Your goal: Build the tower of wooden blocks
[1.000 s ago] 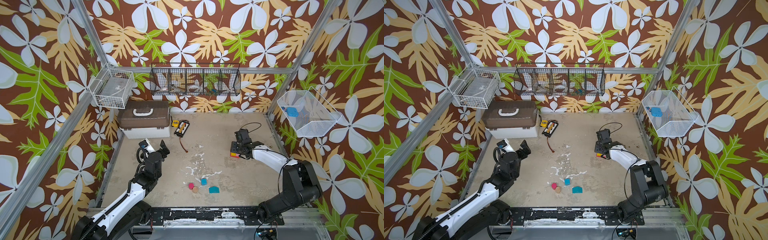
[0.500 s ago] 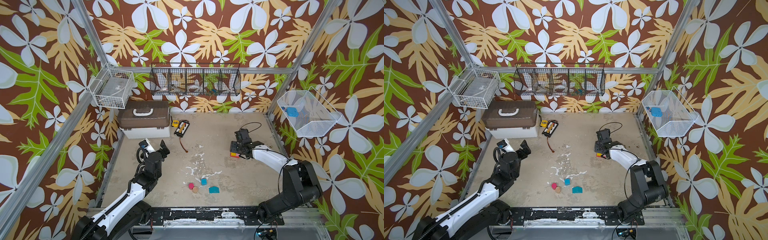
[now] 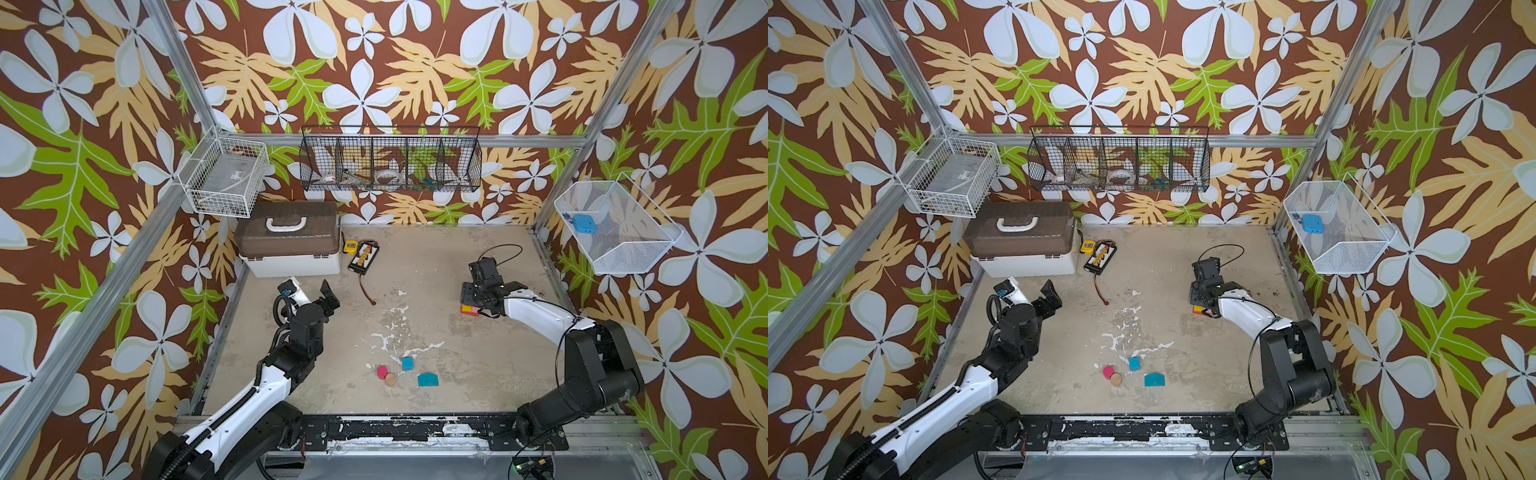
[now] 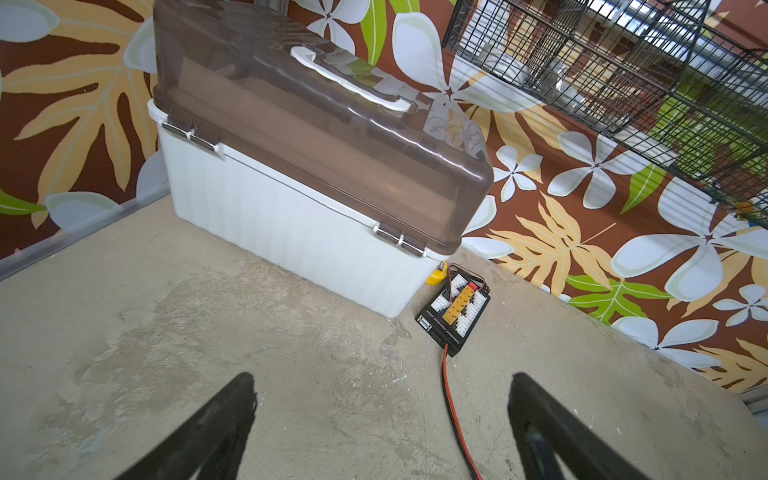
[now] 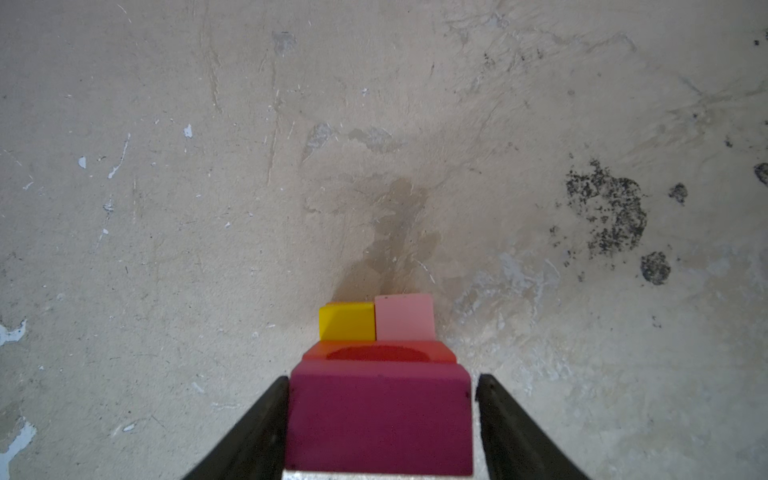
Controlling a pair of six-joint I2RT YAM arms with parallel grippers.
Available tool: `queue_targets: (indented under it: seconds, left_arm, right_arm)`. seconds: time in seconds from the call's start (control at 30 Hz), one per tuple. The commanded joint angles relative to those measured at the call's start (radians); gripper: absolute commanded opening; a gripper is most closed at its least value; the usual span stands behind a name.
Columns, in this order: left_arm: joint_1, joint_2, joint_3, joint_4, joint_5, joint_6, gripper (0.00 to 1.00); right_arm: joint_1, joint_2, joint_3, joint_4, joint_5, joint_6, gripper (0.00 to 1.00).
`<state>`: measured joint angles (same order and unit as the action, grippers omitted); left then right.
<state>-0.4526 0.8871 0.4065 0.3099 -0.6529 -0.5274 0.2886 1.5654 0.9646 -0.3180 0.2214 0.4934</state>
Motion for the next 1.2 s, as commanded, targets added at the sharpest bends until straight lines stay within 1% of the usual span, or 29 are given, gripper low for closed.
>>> queue_targets:
  seconds: [0.0,0.07,0.13,0.2,0.3,0.37,0.47,0.5,0.57,0.63,0.67,0.73,0.8,0.9,1.0,1.17]
  left_arm:
    - [0.002,-0.001,0.009,0.017,-0.004,-0.004,0.96]
    - [0.002,-0.002,0.009,0.017,-0.005,-0.003,0.96]
    - [0.002,-0.001,0.008,0.017,-0.005,-0.005,0.96]
    - [0.002,0.0,0.008,0.017,-0.005,-0.005,0.96]
    - [0.001,-0.002,0.009,0.017,-0.005,-0.005,0.96]
    - [0.001,-0.003,0.009,0.018,-0.004,-0.006,0.96]
    - [0.002,0.0,0.011,0.018,-0.002,-0.009,0.96]
    - [0.002,-0.001,0.012,0.018,-0.001,-0.01,0.96]
    - [0.002,0.0,0.012,0.018,0.004,-0.011,0.96]
    - [0.002,-0.002,0.012,0.017,0.007,-0.012,0.96]
    - [0.002,-0.005,0.014,0.015,0.007,-0.013,0.96]
    - [0.002,-0.011,0.012,0.013,0.007,-0.013,0.96]
    - [0.002,-0.018,0.012,0.012,0.006,-0.014,0.96]
    - [0.002,-0.023,0.009,0.01,0.004,-0.013,0.96]
    - [0.002,-0.024,0.009,0.011,0.004,-0.015,0.96]
    - [0.002,-0.023,0.011,0.012,0.005,-0.015,0.96]
  right_arm:
    - [0.001,-0.02,0.011,-0.021,0.013,-0.001,0.71]
    - [0.009,-0.069,0.002,-0.027,0.015,0.0,0.72]
    - [0.039,-0.141,-0.013,-0.039,0.05,0.005,0.76]
    - [0.091,-0.223,-0.029,-0.062,0.095,0.025,0.79]
    - [0.233,-0.374,-0.089,-0.062,0.153,0.084,0.81]
    - [0.358,-0.471,-0.157,-0.013,0.168,0.134,0.81]
    - [0.558,-0.539,-0.232,0.08,0.165,0.183,0.81]
    - [0.616,-0.537,-0.239,0.093,0.173,0.194,0.8]
    - [0.747,-0.497,-0.227,0.078,0.245,0.233,0.78]
    - [0.856,-0.433,-0.209,0.062,0.308,0.267,0.76]
    - [0.904,-0.391,-0.198,0.054,0.33,0.284,0.76]
    - [0.967,-0.3,-0.169,0.038,0.345,0.315,0.74]
    - [1.004,-0.217,-0.147,0.041,0.339,0.327,0.71]
    - [1.015,-0.113,-0.121,0.042,0.334,0.354,0.64]
    - [1.028,-0.076,-0.128,0.081,0.311,0.355,0.61]
    - [1.122,-0.036,-0.127,0.106,0.317,0.37,0.61]
